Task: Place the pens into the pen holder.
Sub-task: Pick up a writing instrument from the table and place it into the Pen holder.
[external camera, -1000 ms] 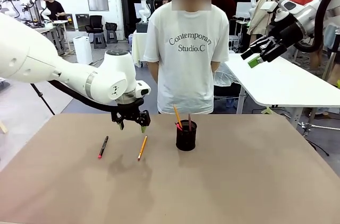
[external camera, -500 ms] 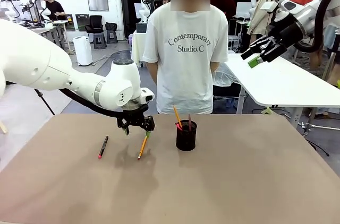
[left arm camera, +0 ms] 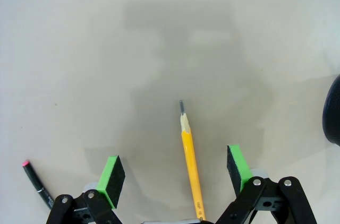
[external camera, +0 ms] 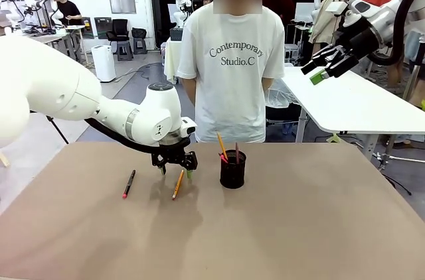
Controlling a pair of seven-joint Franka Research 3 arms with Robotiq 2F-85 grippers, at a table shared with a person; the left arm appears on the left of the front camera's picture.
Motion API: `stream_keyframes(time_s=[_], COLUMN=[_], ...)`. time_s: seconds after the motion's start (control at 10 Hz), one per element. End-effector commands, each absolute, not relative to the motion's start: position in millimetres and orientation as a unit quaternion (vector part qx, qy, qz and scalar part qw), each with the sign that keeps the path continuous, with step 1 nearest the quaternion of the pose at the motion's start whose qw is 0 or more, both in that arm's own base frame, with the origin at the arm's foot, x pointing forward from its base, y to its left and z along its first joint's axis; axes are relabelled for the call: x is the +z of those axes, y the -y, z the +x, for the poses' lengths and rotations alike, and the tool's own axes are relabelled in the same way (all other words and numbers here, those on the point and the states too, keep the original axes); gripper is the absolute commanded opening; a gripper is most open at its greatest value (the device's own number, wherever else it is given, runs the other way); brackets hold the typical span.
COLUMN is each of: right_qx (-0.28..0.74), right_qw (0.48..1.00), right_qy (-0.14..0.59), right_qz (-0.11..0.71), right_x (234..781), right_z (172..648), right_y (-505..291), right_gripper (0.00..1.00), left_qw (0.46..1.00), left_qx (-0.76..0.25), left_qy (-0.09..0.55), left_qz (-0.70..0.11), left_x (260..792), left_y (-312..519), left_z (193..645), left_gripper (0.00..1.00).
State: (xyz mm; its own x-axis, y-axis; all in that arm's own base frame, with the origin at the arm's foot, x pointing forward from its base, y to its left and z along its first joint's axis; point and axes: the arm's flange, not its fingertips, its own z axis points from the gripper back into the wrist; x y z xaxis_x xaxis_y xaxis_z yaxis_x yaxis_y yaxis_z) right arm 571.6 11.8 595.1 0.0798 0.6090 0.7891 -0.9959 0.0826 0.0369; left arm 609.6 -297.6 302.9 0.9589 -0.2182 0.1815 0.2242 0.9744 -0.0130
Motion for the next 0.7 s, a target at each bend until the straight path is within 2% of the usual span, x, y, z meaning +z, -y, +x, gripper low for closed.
stream_keyframes(time_s=[0.0, 0.4, 0.6], right_qx=[0.603, 0.603, 0.603], right_qw=[0.665, 0.665, 0.665], right_qy=[0.312, 0.312, 0.312], right_qz=[0.309, 0.309, 0.309], right_x=[597.1, 597.1, 597.1], right_z=[571.1, 571.1, 571.1], right_y=[-13.4, -13.4, -13.4], right_gripper=[1.0, 1.0, 1.0], left_qw=[0.992, 0.994, 0.994], left_qx=[-0.1, -0.083, -0.083], left_qy=[0.076, 0.071, 0.064], left_qz=[-0.002, 0.0, 0.004], left_x=[307.5, 308.4, 308.5], left_y=[300.7, 302.1, 303.5], left_z=[617.8, 619.8, 619.6], left_gripper=[0.81, 0.04, 0.0])
